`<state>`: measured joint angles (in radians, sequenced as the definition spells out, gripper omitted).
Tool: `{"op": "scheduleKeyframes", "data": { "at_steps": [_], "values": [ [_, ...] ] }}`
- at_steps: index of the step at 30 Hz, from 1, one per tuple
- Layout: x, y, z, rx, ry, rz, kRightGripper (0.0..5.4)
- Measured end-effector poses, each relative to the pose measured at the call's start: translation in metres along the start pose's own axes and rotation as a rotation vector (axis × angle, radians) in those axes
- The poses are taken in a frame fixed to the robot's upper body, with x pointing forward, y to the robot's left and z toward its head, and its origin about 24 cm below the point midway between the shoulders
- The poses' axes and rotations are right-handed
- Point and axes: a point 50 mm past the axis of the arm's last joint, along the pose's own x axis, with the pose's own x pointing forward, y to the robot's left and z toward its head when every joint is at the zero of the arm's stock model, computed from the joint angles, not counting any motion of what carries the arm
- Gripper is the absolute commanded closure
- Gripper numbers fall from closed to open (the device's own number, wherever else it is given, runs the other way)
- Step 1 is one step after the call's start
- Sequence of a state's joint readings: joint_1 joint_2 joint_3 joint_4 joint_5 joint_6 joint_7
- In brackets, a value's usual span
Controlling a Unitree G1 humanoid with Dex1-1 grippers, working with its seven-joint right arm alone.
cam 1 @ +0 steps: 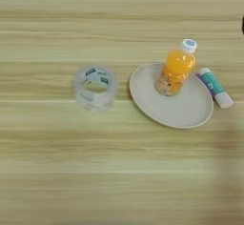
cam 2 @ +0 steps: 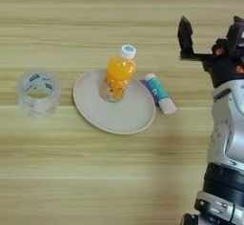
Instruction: Move the objects on the table
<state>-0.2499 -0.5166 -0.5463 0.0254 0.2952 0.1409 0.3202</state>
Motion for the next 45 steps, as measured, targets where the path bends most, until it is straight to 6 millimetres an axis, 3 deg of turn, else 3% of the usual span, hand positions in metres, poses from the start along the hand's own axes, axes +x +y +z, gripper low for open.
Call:
{"op": "scheduleKeyframes", "data": {
  "at_steps": [2, 10, 18, 26, 45],
  "values": [
    [-0.003, -0.012, -0.018, -0.010, 0.089, -0.043, 0.02],
    [-0.012, -0.022, -0.043, -0.084, 0.228, 0.005, 0.02],
    [-0.036, -0.015, -0.068, -0.144, 0.372, 0.129, 0.02],
    [-0.045, -0.007, -0.077, -0.199, 0.439, 0.215, 0.02],
    [-0.057, -0.009, -0.100, -0.251, 0.579, 0.267, 0.02]
  ]
}}
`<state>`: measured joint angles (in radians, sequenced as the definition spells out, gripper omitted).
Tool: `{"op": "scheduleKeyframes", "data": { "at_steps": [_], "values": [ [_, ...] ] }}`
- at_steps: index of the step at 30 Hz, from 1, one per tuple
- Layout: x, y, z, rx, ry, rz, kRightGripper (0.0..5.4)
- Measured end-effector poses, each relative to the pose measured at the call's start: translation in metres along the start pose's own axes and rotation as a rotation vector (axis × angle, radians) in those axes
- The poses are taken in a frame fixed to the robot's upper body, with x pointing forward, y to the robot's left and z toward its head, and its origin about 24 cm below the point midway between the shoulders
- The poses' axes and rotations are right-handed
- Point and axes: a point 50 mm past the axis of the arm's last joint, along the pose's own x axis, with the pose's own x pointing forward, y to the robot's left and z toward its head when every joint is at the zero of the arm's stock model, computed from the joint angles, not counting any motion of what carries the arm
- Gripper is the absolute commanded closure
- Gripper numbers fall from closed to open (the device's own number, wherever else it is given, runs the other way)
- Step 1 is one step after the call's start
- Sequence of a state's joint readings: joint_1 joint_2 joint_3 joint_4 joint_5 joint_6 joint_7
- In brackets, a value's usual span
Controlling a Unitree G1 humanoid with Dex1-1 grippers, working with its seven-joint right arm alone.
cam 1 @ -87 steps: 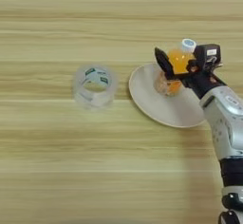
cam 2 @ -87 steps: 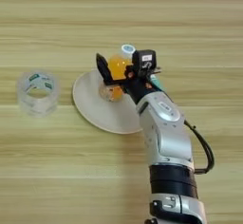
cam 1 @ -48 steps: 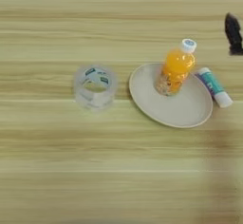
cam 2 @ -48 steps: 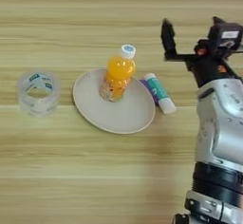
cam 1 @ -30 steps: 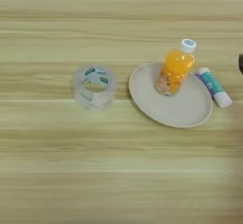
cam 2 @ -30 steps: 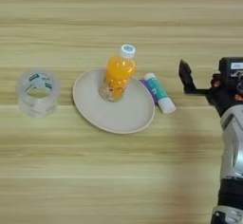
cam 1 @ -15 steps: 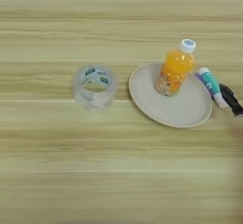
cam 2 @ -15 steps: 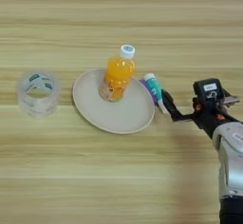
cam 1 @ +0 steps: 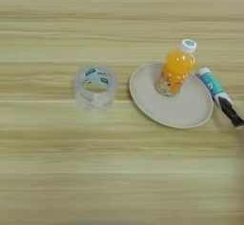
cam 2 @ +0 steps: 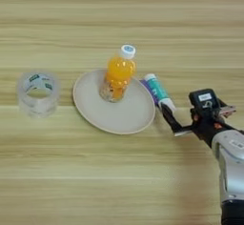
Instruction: Move the objects on the table
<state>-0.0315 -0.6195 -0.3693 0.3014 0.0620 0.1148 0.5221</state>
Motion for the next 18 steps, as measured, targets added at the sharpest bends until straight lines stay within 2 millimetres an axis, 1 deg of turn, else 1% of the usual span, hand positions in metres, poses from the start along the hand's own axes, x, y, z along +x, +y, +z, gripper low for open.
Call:
{"op": "scheduleKeyframes", "data": {
  "at_steps": [2, 7, 10, 18],
  "values": [
    [0.001, 0.002, -0.005, 0.006, 0.019, 0.009, 0.02],
    [0.002, 0.004, -0.007, 0.002, 0.024, 0.026, 0.02],
    [0.004, 0.006, -0.014, 0.012, 0.049, 0.033, 0.02],
    [0.009, 0.007, -0.017, 0.024, 0.056, 0.040, 0.02]
  ]
}}
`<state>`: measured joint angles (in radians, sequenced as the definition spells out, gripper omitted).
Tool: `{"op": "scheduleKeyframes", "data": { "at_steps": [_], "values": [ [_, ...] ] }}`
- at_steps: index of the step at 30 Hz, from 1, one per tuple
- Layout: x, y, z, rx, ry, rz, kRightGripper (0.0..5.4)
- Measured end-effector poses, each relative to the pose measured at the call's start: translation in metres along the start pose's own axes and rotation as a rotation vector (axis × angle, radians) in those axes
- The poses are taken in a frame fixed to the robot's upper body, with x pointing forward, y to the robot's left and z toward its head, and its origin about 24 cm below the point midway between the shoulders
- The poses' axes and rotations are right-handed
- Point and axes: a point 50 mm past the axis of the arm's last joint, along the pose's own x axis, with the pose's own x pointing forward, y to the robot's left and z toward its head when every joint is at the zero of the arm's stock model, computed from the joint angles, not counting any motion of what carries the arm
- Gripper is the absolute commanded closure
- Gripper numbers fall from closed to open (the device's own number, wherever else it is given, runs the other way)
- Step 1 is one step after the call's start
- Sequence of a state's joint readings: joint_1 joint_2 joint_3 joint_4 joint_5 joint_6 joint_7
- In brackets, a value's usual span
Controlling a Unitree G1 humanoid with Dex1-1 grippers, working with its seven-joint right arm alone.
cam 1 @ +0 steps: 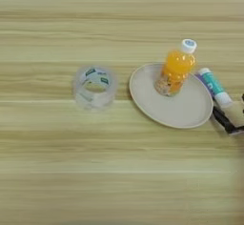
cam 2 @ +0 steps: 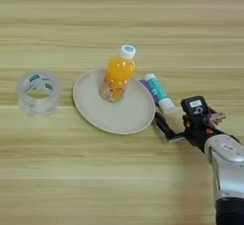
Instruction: Move the objects on the table
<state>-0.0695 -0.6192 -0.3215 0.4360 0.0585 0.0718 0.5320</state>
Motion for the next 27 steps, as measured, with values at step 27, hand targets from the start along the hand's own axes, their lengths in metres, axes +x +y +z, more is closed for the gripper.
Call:
{"op": "scheduleKeyframes", "data": {
  "at_steps": [27],
  "values": [
    [0.023, -0.003, -0.005, 0.071, -0.017, -0.045, 1.17]
  ]
}}
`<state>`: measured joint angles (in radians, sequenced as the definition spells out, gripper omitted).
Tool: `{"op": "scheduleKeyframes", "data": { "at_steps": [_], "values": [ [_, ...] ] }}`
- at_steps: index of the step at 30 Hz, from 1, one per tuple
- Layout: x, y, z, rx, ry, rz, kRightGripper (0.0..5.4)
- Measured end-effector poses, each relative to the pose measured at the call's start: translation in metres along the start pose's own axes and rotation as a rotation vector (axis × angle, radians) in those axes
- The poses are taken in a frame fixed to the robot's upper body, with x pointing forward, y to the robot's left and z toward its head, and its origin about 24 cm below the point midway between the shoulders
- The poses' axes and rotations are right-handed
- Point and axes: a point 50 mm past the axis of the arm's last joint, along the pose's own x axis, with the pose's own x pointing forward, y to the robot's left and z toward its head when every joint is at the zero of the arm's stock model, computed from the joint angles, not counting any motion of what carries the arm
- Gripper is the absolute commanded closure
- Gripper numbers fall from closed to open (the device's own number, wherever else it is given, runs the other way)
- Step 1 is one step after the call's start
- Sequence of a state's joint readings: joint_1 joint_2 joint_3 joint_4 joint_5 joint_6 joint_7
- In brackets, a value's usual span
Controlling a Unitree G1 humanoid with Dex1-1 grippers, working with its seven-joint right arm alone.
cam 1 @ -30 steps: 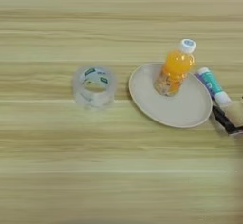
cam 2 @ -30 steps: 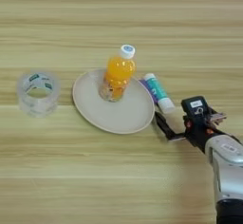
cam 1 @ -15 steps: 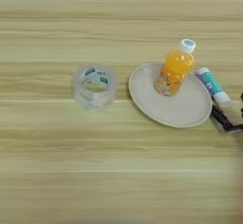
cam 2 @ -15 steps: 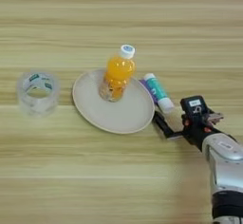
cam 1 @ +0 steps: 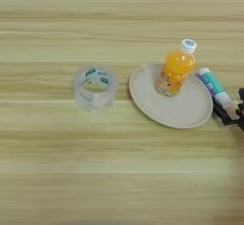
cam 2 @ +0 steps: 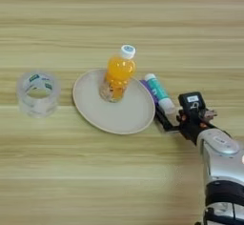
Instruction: Move the objects on the table
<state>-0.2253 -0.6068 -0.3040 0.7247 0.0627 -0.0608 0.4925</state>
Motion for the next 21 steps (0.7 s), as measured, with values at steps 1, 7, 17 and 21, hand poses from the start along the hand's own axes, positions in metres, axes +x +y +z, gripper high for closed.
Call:
{"op": "scheduleKeyframes", "data": {
  "at_steps": [1, 7, 17, 21],
  "values": [
    [0.0006, 0.0004, 0.0000, 0.001, -0.001, 0.000, 1.33],
    [0.0033, 0.0030, -0.0003, -0.004, -0.011, 0.009, 1.88],
    [0.0067, 0.0083, -0.0004, 0.001, -0.023, 0.022, 2.85],
    [0.0079, 0.0096, -0.0002, 0.003, -0.023, 0.026, 3.40]
  ]
}}
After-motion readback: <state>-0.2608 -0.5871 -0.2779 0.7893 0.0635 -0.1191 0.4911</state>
